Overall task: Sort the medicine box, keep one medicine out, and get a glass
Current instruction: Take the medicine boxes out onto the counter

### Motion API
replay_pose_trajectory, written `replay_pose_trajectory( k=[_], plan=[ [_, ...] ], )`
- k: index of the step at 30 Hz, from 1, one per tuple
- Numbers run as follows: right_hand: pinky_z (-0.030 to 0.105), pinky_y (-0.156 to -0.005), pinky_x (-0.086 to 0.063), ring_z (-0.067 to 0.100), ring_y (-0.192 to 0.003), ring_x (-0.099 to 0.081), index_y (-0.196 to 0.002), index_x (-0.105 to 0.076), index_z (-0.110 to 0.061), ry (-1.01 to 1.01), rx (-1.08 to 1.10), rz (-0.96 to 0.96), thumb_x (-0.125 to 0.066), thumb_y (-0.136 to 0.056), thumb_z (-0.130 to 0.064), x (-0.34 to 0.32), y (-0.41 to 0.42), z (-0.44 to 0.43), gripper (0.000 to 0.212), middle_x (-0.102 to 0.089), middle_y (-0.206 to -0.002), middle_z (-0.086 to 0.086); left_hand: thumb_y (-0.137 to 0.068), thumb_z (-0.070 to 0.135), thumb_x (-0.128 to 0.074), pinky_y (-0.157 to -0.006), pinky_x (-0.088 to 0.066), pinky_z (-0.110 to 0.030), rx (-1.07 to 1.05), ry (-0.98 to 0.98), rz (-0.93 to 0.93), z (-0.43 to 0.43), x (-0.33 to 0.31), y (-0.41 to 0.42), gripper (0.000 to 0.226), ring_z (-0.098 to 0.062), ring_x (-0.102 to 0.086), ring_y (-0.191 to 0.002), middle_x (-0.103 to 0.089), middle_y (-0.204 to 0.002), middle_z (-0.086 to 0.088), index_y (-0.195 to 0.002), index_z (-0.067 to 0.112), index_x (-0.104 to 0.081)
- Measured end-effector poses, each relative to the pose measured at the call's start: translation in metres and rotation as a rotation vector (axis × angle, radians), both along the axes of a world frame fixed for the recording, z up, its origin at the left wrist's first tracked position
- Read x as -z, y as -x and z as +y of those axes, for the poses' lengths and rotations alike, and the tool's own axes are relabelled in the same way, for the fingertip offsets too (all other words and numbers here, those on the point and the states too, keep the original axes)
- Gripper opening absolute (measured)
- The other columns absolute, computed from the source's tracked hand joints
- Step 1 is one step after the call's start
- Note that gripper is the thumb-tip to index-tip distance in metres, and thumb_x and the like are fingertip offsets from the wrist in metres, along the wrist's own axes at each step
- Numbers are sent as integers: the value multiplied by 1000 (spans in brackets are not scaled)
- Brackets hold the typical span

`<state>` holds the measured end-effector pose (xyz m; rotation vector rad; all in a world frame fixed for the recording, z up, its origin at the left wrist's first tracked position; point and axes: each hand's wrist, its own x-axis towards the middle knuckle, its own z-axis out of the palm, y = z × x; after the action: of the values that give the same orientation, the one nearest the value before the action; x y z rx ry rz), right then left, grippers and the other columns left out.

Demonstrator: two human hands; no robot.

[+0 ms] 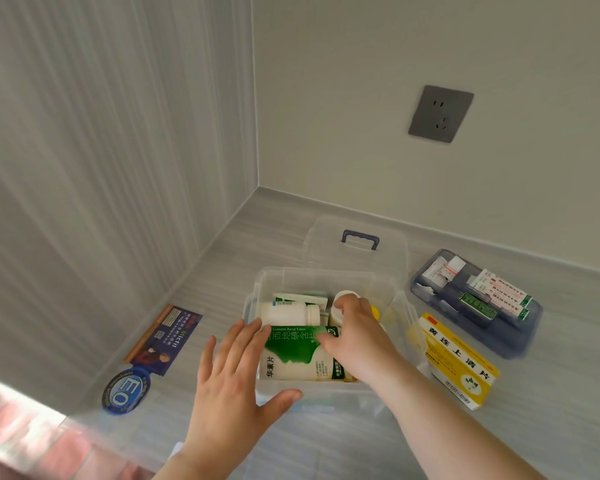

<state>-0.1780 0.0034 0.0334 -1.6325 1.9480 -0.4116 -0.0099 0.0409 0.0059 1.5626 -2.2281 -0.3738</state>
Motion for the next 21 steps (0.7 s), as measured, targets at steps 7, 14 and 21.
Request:
replay_pose_trajectory(
  k=[7,14,21],
  plan=[
    [28,-52,-45,22,-79,-57,-120,-33,-13,-232,56,-232,-63,-75,-21,10,3,-4,55,-53,-101,6,-76,73,-14,-103,-15,-35,-43,22,-44,-1,1,-1,87,-35,-52,-112,-65,-115,-12,-112,6,-56],
    [17,-41,-45,8,-60,-60,-107,-47,-16,-312,82,-508,-65,-75,-22,7,9,-4,37,-62,-84,-3,-78,72,-10,-86,-41,-61,-71,1,-120,-1,1,-2,89,-30,-55,-113,-66,-113,-11,-115,4,-54],
    [28,-69,-54,14,-82,-64,-87,-51,-26,-6,62,-665,-63,-77,-11,-11,27,4,21,-64,-88,-5,-79,70,-11,-102,-21,-44,-21,56,-80,0,-3,-2,76,-20,-35,-115,-63,-117,-14,-113,14,-50]
  ],
)
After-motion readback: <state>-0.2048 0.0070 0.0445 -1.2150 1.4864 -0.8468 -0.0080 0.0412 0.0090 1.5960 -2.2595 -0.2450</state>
